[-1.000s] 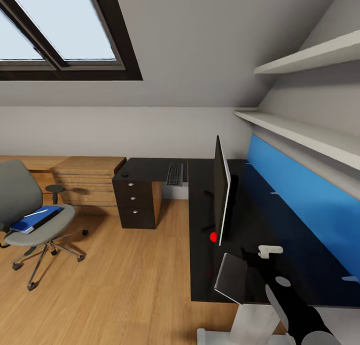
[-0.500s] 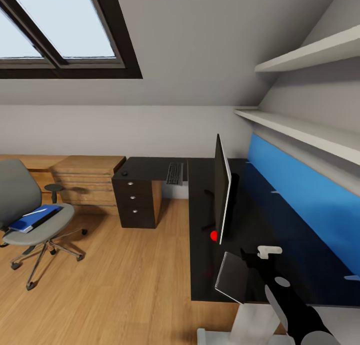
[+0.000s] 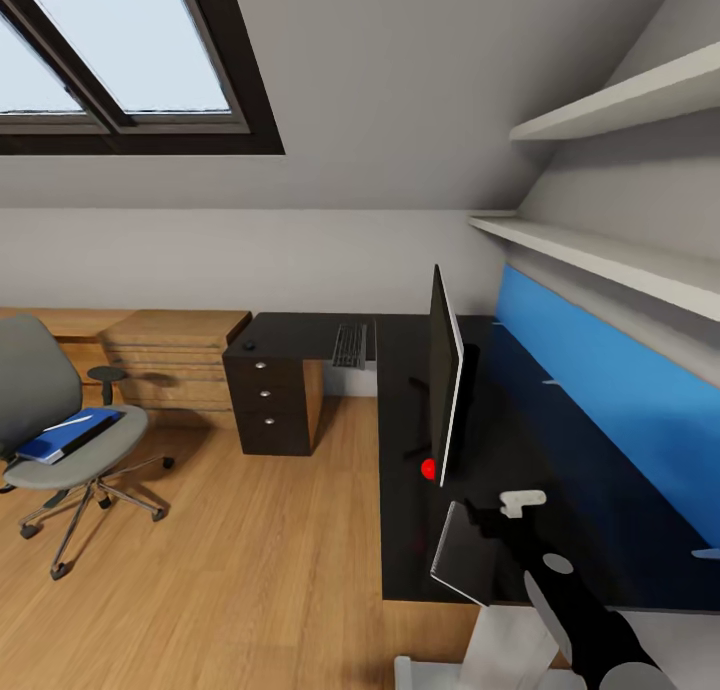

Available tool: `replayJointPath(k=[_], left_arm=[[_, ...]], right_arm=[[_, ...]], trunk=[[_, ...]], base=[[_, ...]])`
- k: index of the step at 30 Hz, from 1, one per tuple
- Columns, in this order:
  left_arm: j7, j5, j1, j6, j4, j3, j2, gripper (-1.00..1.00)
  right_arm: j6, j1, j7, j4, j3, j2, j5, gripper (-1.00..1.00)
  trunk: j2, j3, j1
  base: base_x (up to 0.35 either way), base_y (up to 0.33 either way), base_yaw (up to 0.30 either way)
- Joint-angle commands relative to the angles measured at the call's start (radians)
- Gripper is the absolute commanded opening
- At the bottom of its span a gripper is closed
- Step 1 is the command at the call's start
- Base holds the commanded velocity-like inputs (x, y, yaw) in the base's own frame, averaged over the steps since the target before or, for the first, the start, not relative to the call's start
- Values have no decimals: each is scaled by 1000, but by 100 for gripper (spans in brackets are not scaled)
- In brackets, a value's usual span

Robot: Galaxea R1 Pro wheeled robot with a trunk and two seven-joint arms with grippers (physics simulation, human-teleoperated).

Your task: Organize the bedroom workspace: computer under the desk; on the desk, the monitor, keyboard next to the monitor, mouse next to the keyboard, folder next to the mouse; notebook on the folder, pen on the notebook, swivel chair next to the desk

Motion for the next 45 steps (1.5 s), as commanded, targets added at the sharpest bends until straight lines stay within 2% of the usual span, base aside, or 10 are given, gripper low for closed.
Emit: replayJointPath(k=[1, 10, 42, 45], left_arm=[[-1, -3, -1, -3, 0, 6, -1, 100], [-1, -3, -1, -3, 0, 6, -3, 100], [1, -3, -1, -3, 0, 6, -2, 100], [1, -3, -1, -3, 0, 6, -2, 100]], right_arm=[[-3, -1, 5, 1, 5, -1, -10, 100], [-4, -1, 20, 1, 10, -2, -10, 100], [-3, -1, 19, 2, 10, -3, -9, 100], [-3, -1, 19, 2, 10, -3, -9, 100]], trunk=[[-1, -1, 0], [-1, -1, 0], [-225, -102, 123], [-225, -102, 123]], base=[[0, 0, 0], [0, 0, 0], [0, 0, 0], [0, 0, 0]])
